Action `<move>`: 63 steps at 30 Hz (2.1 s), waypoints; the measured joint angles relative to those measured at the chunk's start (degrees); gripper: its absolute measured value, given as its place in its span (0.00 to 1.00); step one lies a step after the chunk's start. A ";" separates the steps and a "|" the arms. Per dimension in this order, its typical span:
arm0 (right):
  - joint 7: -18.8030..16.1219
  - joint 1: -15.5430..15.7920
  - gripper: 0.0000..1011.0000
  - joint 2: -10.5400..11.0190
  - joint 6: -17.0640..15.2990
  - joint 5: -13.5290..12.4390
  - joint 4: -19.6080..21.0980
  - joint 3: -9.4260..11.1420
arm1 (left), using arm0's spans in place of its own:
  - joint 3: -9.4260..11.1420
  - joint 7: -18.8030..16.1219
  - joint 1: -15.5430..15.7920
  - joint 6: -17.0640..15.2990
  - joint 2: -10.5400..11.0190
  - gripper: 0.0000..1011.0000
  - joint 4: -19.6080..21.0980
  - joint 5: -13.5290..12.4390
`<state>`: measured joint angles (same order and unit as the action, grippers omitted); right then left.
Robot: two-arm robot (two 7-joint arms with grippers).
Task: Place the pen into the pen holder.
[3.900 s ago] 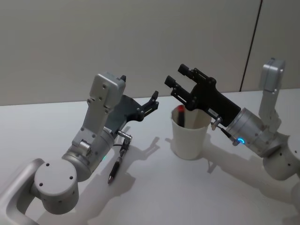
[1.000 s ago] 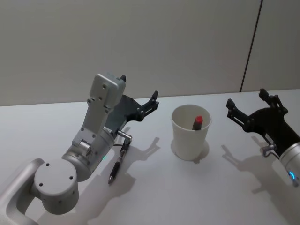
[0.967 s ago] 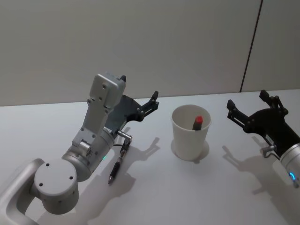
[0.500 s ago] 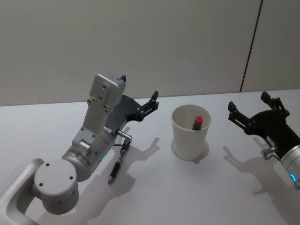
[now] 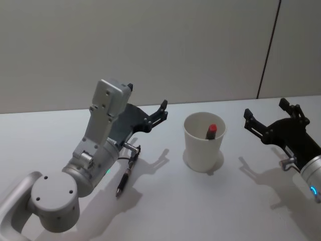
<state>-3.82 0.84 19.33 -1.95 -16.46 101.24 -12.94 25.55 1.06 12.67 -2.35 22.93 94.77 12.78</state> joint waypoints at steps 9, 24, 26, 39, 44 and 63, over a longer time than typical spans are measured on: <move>-0.01 0.00 0.99 0.00 0.01 0.00 -0.01 0.00 | -1.05 -0.81 -2.99 -2.65 2.94 0.99 4.27 2.97; -0.01 0.00 0.99 0.00 0.00 0.00 -0.01 0.00 | -3.06 -4.71 -8.66 -7.10 8.43 0.99 11.78 8.55; -0.01 0.00 0.99 0.00 0.00 0.00 -0.01 0.00 | -3.37 -5.10 -9.38 -7.85 9.11 0.99 12.71 9.22; -0.01 0.00 0.99 0.00 0.00 0.00 -0.01 0.00 | -4.22 -4.47 -11.11 -13.91 10.91 0.99 15.66 12.01; -0.01 0.00 0.99 0.00 0.00 -0.01 -0.01 0.00 | -4.24 -3.71 -11.16 -16.13 10.88 0.99 15.85 12.41; -0.01 0.00 0.99 0.00 0.00 -0.01 -0.01 0.00 | -3.23 -3.58 -10.44 -24.96 7.93 0.99 14.09 12.31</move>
<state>-3.83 0.84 19.33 -1.95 -16.46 101.23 -12.94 22.32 -2.52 2.23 -27.32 30.86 108.86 25.09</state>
